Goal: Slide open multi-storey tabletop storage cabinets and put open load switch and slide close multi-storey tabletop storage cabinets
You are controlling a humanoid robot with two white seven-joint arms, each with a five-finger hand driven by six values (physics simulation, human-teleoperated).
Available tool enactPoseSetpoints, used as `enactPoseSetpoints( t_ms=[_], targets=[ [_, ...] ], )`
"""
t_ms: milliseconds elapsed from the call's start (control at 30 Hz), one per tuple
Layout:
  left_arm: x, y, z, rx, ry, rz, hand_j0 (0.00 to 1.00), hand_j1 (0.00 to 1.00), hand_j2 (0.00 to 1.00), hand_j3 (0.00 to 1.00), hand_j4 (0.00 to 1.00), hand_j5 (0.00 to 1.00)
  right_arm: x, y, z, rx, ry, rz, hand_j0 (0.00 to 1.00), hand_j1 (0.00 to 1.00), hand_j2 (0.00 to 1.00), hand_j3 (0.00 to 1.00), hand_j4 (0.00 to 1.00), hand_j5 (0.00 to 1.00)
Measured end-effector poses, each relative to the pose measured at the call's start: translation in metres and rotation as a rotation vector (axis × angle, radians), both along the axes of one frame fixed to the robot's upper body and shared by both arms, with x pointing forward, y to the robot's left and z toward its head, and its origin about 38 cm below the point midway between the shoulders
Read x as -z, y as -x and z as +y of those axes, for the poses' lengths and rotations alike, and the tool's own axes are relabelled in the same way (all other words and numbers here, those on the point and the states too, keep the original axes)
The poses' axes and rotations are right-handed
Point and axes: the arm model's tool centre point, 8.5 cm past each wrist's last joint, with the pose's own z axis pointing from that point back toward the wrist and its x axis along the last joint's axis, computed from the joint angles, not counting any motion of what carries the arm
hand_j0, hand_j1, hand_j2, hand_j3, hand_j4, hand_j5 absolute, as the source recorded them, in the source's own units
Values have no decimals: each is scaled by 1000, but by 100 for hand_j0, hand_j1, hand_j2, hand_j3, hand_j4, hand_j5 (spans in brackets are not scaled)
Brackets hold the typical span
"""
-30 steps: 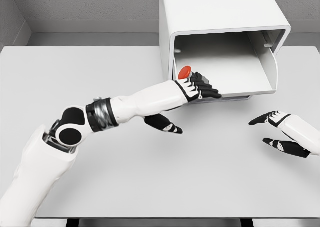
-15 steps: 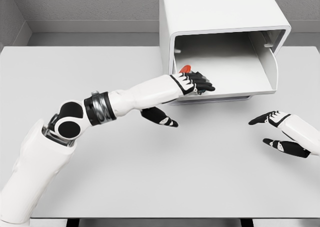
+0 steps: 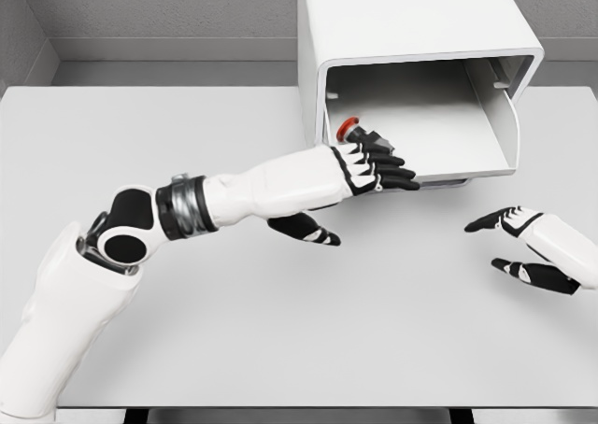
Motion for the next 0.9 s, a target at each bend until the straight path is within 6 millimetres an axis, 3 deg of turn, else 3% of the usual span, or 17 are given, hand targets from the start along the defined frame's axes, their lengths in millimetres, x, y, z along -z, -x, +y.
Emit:
enactPoseSetpoints(
  t_ms=[100,333,467,667,900],
  targets=[
    [2,-1,28,-55,22,-16,100,100,100,100,100,100,0,0,0,-2,1,0,72,72,72,72,72,72],
    [31,6,164,-427,104,77,100,100,100,100,100,100,-9,-3,9,-33,0,-23,72,72,72,72,72,72],
    [46,2,217,-570,135,136,100,100,100,100,100,100,-14,-5,13,-45,-3,-38,72,72,72,72,72,72],
    [73,-6,256,-675,114,227,100,100,100,100,100,100,-33,-23,23,-78,6,-95,72,72,72,72,72,72],
    [85,-7,267,-705,108,266,100,100,100,100,100,100,-29,-29,37,-118,5,-78,72,72,72,72,72,72]
  ],
)
